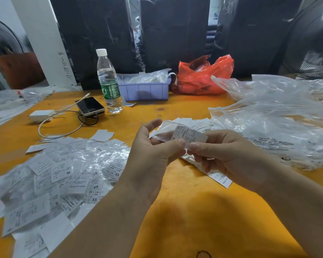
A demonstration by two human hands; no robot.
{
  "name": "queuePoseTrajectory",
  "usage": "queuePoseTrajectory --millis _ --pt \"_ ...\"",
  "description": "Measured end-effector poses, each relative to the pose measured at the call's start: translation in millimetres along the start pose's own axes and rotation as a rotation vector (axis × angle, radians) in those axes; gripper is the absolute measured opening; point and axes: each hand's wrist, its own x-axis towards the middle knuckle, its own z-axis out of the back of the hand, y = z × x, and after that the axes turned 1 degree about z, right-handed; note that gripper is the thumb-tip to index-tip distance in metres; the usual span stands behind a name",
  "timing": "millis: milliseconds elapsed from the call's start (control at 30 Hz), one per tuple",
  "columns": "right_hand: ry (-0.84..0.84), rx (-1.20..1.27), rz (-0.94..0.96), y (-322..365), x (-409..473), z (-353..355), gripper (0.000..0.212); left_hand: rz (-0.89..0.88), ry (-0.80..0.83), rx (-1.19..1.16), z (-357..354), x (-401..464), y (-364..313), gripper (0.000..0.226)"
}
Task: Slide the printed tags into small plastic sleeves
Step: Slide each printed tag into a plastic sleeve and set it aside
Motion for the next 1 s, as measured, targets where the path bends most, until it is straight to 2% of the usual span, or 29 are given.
queuePoseTrajectory --millis 167,267,367,500,667,1000 --pt "-0.015 -0.064 -0.026 -0.7 0.6 -1.9 0.038 -0.015 0.015 0.018 0.0 1.0 0.6 0.060" --pt "-0.063 -0.122 -0.030 0.0 0.4 -3.9 0.031 -0.055 0.006 0.104 -0.3 -0.2 -0.3 0.066" --pt "-0.140 -0.098 0.007 2.9 -0.7 -1.4 0.015 -0.071 0.004 0.164 1.5 -0.4 -0.1 0.064" --pt "-0.168 -0.101 0.062 4.1 -1.1 0.3 0.016 -0.099 0.013 0.204 -0.8 -1.5 0.9 0.062" --pt "-0.154 -0.081 0.057 4.2 -1.0 -0.9 0.016 -0.088 -0.053 0.143 -0.3 0.7 2.9 0.039" --pt "-0.191 -0.067 0.074 2.6 0.3 0.6 0.014 -0.115 0.006 0.122 -2.3 -2.4 2.0 0.046"
